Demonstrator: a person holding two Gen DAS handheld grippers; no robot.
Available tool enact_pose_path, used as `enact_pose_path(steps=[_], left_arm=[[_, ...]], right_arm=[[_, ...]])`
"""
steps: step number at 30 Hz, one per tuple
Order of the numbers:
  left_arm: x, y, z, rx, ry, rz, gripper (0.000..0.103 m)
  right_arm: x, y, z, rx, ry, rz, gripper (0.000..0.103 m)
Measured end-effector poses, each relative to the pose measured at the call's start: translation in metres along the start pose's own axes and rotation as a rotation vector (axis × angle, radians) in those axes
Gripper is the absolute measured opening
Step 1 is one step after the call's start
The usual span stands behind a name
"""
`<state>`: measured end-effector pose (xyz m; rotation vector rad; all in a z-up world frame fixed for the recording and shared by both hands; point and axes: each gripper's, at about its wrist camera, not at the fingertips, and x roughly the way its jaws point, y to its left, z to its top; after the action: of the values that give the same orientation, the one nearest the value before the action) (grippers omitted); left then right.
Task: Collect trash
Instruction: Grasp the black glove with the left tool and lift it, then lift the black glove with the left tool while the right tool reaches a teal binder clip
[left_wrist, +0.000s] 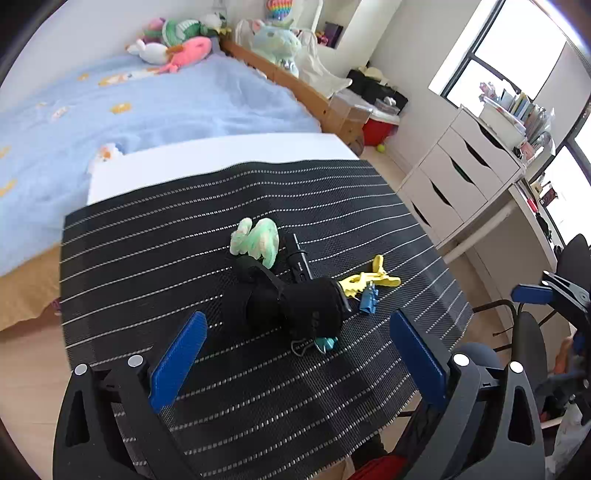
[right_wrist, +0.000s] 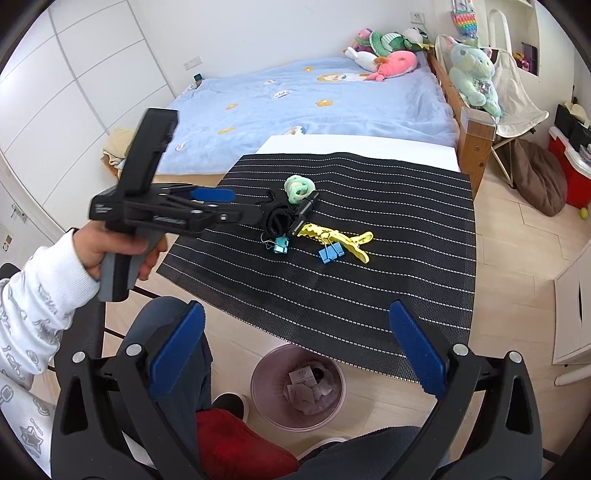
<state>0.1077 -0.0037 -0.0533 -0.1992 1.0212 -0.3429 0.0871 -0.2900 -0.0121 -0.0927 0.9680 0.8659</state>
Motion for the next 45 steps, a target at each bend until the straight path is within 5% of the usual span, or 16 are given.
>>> enact_pose_path(steps=[16, 30, 36, 45], left_arm=[[0.025, 0.02, 0.002, -0.079, 0.033, -0.061, 0.094], [0.024, 0.018, 0.0, -0.07, 0.049, -0.074, 0.043], [0.012, 0.012, 0.0, -0.052, 0.019, -0.074, 0.034], [-0.014, 0.005, 0.0, -0.039, -0.038, -0.05, 0.033]], right_arm=[[0.003, -0.005, -0.003, 0.009, 0.014, -0.005, 0.098], [0.007, -0.001, 0.001, -0.002, 0.021, -0.001, 0.098], [0.009, 0.002, 0.002, -0.006, 0.024, 0.003, 0.098], [0.014, 0.002, 0.002, -0.008, 0.028, 0.008, 0.098]])
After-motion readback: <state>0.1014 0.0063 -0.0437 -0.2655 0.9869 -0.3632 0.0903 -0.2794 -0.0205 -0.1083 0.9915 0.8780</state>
